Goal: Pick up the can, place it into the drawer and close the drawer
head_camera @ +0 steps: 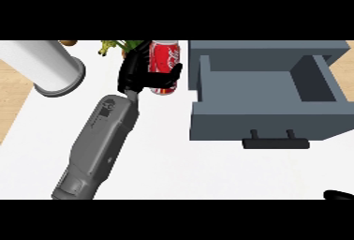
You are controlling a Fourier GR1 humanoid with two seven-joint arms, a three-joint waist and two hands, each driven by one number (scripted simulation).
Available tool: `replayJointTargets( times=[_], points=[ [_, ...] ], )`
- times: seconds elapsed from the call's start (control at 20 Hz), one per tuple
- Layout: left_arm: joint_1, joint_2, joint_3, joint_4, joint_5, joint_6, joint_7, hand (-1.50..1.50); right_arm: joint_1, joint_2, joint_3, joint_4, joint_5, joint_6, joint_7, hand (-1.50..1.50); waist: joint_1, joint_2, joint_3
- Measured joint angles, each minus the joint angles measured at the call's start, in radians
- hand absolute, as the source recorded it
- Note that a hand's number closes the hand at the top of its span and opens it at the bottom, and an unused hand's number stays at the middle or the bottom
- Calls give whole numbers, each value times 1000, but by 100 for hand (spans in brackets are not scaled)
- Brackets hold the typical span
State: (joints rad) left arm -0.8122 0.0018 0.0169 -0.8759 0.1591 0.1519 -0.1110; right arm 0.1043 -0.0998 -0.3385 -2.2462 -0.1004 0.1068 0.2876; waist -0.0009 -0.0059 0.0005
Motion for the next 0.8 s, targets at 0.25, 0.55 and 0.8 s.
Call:
replayJointTargets(
  times=[0.25,0.55,0.8],
  points=[
    [-93,0,-71,-99,19,98,156,150,-20,-10,-9,8,2,-6,9,-150,-4,2,0],
    [-260,0,-98,-47,17,164,248,150,-45,-6,12,-14,21,-27,46,-150,-14,6,0],
    [-411,-1,-129,35,47,230,309,150,-44,-7,9,-21,2,-21,52,-150,-25,8,0]
  ],
)
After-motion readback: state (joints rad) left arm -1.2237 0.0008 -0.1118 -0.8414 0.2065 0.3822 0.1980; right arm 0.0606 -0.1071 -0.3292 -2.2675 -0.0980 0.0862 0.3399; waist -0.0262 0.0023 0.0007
